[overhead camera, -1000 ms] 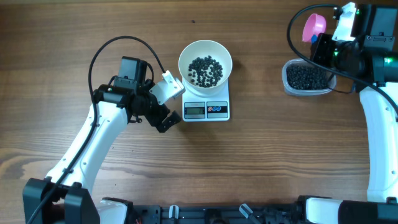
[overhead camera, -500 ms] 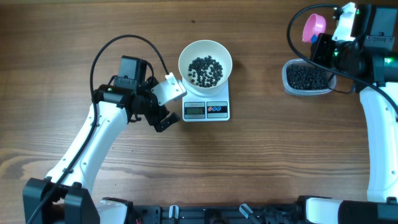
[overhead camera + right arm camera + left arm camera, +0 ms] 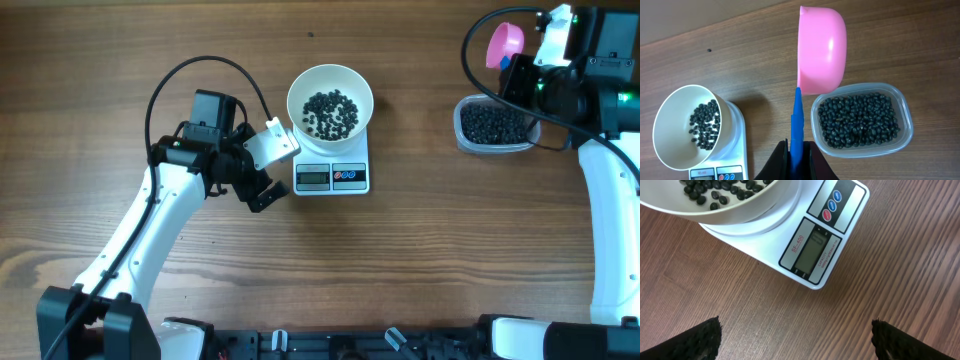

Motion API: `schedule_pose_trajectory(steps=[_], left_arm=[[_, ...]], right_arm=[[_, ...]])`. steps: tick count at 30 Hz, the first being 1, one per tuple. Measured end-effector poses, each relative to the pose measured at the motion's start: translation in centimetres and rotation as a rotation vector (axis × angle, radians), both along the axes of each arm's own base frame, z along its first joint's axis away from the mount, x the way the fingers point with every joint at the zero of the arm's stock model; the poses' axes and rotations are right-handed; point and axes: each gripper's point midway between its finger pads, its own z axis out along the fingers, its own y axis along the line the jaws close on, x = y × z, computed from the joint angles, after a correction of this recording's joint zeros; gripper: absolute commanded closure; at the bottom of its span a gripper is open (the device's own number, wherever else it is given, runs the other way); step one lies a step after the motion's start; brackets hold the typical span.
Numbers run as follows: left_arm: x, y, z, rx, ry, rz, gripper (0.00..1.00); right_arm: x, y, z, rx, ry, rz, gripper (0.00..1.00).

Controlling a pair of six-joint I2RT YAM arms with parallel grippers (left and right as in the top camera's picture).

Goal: Scoop item into bowl and weigh 150g on scale

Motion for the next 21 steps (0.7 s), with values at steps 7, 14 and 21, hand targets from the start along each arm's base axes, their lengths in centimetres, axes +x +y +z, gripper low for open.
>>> schedule_pose_trajectory(steps=[7,14,21], left_arm=[[0.0,0.0,0.0,0.001,-0.002,-0.003,0.00],[0.0,0.0,0.0,0.001,-0.002,-0.003,0.00],[0.0,0.0,0.0,0.001,-0.002,-0.003,0.00]], right_arm=[[-0.3,0.0,-0.2,-0.001,0.014,0.002,0.96],[-0.4,0.0,-0.3,-0.001,0.018,0.002,0.96],[-1.2,0.0,-0.9,-0.001,0.062,0.000,0.96]])
